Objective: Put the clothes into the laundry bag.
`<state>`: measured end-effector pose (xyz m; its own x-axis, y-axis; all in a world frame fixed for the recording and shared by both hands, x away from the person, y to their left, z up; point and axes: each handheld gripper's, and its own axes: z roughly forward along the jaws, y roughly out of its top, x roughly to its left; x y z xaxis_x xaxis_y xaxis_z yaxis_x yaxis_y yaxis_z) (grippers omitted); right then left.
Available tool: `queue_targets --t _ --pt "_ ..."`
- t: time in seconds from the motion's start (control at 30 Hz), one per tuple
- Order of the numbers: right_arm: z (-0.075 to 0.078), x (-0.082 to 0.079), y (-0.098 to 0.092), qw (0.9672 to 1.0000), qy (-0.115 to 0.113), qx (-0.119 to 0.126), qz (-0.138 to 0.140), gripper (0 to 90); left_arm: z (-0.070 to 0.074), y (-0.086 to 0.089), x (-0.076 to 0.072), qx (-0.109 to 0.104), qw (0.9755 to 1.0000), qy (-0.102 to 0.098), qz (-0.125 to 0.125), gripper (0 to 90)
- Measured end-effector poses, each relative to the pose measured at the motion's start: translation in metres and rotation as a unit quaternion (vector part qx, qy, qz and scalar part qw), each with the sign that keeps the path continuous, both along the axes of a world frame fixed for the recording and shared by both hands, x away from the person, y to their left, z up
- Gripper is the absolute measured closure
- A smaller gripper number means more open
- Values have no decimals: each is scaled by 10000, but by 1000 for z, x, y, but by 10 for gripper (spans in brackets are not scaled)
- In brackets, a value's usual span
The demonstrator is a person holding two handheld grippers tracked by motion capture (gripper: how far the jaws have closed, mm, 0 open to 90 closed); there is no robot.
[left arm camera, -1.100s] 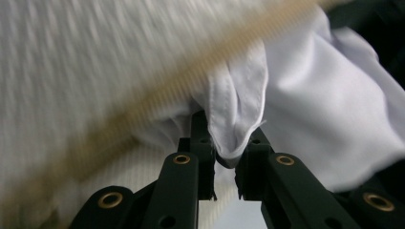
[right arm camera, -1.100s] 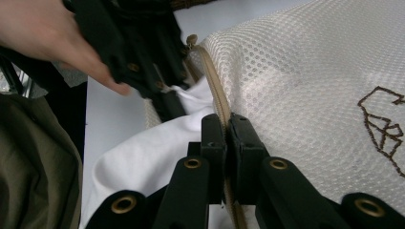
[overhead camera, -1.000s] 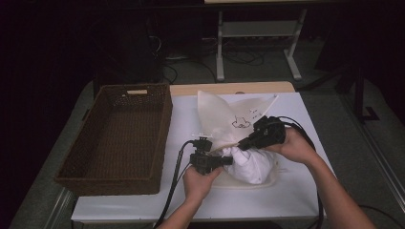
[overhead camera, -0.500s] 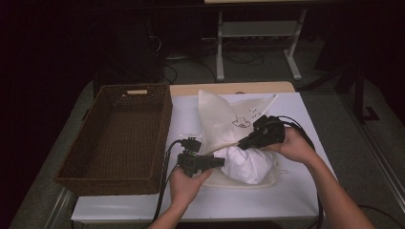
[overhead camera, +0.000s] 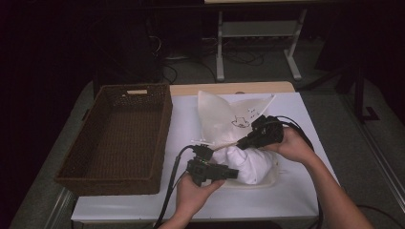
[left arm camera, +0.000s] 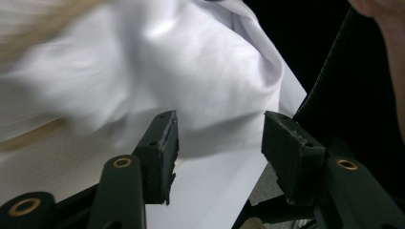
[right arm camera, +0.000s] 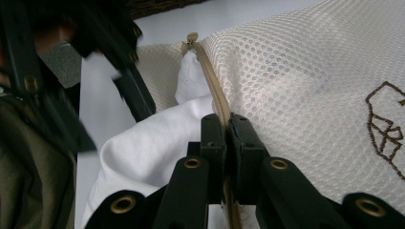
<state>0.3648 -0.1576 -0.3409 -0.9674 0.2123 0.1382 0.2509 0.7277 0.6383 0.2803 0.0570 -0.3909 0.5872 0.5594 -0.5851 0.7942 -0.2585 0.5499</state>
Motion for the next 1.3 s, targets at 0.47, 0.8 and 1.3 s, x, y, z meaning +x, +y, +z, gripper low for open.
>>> queue_targets --t 0.47,0.8,1.3 --pt "0 -3 -4 10000 -6 -27 36 849 -18 -10 36 -185 9968 -186 760 793" --pt "0 -2 -3 10000 40 -13 42 847 -16 2 38 -279 9952 -281 889 784" --pt "-1 2 -4 10000 25 -2 -32 846 -16 -4 13 256 9993 -137 214 474"
